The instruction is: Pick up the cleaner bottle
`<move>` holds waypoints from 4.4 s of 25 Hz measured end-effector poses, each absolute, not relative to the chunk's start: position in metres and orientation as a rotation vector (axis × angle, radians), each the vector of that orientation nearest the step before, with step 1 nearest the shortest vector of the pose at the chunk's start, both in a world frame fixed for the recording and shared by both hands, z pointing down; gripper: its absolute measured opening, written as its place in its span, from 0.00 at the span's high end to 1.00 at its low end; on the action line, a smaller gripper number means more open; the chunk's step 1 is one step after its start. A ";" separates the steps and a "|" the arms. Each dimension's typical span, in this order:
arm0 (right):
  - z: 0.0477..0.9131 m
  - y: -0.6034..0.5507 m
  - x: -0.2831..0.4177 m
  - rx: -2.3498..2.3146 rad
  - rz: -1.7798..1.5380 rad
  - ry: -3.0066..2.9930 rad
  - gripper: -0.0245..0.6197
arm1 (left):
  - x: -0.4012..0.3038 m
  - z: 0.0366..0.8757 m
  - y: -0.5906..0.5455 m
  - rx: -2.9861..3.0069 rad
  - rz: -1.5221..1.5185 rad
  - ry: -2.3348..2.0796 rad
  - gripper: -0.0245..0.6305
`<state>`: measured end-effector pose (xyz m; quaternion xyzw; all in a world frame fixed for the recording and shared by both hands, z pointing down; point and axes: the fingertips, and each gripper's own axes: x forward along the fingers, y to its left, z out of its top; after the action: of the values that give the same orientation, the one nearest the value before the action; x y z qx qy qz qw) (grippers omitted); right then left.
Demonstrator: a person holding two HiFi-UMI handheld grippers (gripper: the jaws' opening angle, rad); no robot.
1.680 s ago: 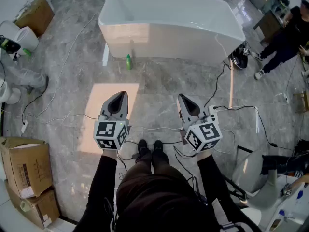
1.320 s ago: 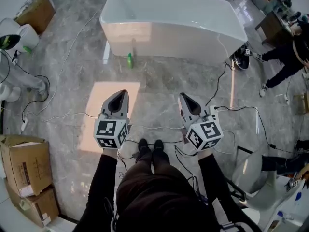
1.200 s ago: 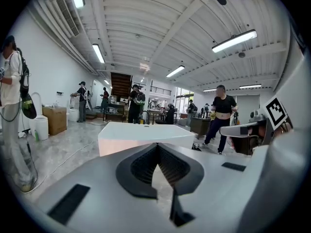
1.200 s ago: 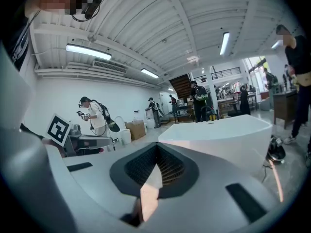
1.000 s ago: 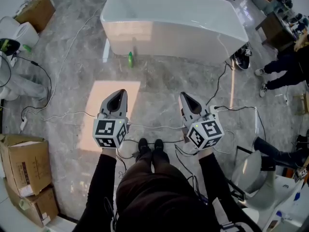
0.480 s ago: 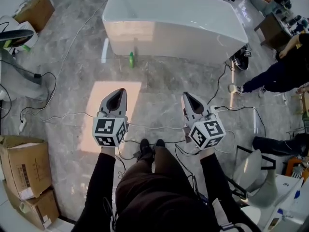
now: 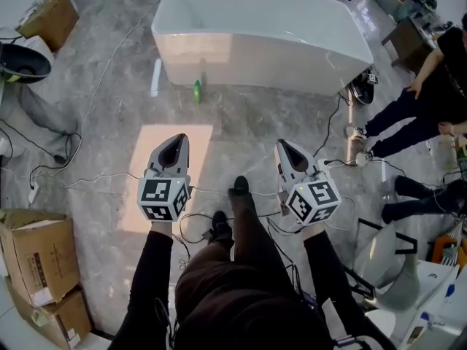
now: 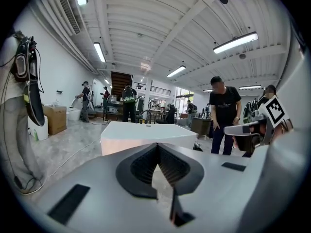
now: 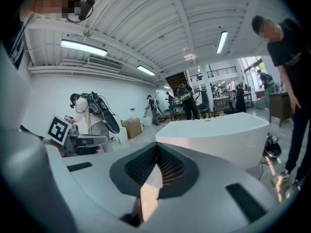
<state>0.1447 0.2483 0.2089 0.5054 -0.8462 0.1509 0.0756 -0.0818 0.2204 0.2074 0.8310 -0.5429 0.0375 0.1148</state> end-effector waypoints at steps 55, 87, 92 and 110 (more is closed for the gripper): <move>0.279 -0.110 0.112 1.308 0.616 -2.560 0.96 | -0.111 0.303 -0.109 2.218 0.259 -1.677 0.95; 0.586 -0.207 0.092 1.128 0.450 -2.617 0.96 | -0.093 0.650 -0.212 2.232 0.359 -1.684 0.66; 0.639 -0.223 0.085 1.086 0.423 -2.633 0.96 | -0.103 0.729 -0.228 2.191 0.413 -1.682 0.60; 0.784 -0.272 0.088 1.036 0.368 -2.677 0.96 | -0.109 0.916 -0.288 2.142 0.527 -1.694 0.57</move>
<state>0.0876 -0.2723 0.7837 0.3553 -0.9179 0.1263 0.1234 -0.1086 -0.2885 0.9157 0.7576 -0.5993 0.1864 0.1794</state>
